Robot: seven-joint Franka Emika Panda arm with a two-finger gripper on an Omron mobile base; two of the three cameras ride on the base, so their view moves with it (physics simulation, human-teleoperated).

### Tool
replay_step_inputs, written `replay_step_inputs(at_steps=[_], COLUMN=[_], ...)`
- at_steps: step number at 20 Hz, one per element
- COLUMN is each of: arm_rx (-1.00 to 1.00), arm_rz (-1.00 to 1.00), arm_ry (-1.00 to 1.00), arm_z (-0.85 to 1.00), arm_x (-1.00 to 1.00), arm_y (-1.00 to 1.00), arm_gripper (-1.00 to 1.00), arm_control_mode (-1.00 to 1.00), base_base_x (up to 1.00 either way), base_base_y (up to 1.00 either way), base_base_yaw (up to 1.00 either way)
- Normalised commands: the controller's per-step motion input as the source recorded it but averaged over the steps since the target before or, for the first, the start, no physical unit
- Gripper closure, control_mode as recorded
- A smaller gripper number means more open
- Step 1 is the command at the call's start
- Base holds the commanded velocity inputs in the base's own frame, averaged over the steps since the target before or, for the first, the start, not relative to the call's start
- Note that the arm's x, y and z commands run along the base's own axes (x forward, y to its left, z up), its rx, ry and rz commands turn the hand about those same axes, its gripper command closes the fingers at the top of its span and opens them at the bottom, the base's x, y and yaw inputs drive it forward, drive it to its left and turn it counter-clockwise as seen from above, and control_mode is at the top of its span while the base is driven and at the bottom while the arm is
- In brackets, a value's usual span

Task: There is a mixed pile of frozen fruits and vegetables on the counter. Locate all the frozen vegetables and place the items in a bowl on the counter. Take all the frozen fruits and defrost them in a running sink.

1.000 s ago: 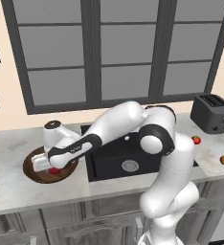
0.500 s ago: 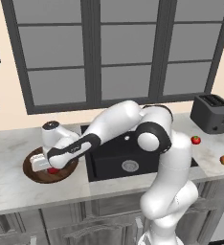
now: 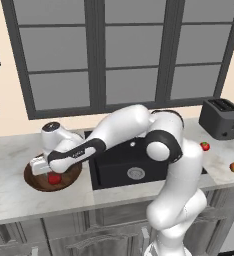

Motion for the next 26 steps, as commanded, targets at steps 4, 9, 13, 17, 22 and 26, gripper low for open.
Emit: replay_step_inputs(at_steps=[4, 9, 13, 17, 22, 26], arm_rx=[0.00, 0.00, 0.00, 0.00, 0.00, 0.00], arm_rz=[0.00, 0.00, 0.00, 0.00, 0.00, 0.00], arm_ry=[-0.05, -0.04, 0.00, 0.00, 0.00, 0.00], arm_z=[0.31, 0.25, 0.07, 0.01, 0.06, 0.13], arm_x=[-0.05, -0.03, 0.00, 0.00, 0.00, 0.00], arm_y=[-0.19, -0.25, -0.32, -0.37, -0.40, -0.39], arm_gripper=[-1.00, -1.00, -1.00, -1.00, -1.00, -1.00], arm_control_mode=[-1.00, -1.00, -1.00, -1.00, -1.00, -1.00], base_base_x=[0.00, 0.00, 0.00, 0.00, 0.00, 0.00], base_base_y=[0.00, 0.00, 0.00, 0.00, 0.00, 0.00], base_base_yaw=[0.00, 0.00, 0.00, 0.00, 0.00, 0.00])
